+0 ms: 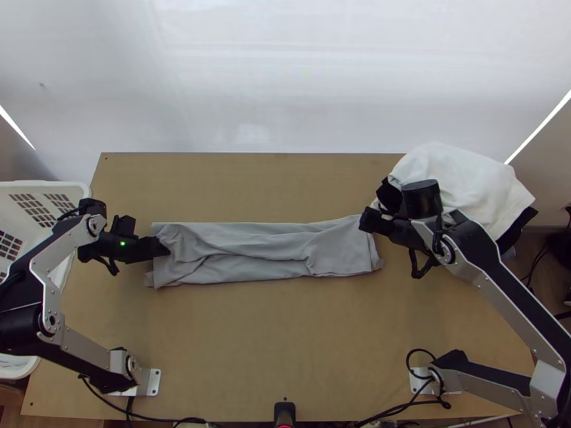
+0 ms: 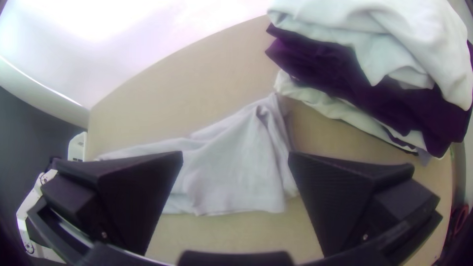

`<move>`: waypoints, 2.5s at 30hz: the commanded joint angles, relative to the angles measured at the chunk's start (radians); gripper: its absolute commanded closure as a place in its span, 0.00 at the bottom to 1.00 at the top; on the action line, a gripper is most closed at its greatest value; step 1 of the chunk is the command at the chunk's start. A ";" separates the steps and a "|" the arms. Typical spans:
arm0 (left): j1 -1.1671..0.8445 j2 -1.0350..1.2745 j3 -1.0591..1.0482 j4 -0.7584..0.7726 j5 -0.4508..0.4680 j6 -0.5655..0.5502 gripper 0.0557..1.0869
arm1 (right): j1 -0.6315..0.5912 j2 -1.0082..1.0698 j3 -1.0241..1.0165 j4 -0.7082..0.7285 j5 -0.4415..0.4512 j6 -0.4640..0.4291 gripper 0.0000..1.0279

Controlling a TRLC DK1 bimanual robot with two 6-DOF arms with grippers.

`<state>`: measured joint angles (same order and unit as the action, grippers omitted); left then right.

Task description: Fold the t-shirt

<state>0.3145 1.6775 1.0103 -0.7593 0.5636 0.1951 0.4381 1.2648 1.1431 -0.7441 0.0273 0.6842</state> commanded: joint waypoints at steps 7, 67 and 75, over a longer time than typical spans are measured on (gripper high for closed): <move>-0.012 -0.096 -0.090 0.144 0.021 -0.088 0.96 | -0.016 -0.019 0.000 0.000 0.000 -0.002 0.04; -0.647 -0.130 0.404 -0.232 -0.183 -0.444 0.97 | -0.118 -0.048 -0.039 0.014 0.000 -0.035 0.04; -0.798 0.019 0.476 -0.178 -0.215 -0.488 0.97 | -0.122 -0.041 -0.039 0.012 0.000 -0.032 0.04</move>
<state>-0.3519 1.5940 1.4277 -0.9737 0.3717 -0.2550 0.3222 1.2179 1.1034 -0.7307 0.0273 0.6502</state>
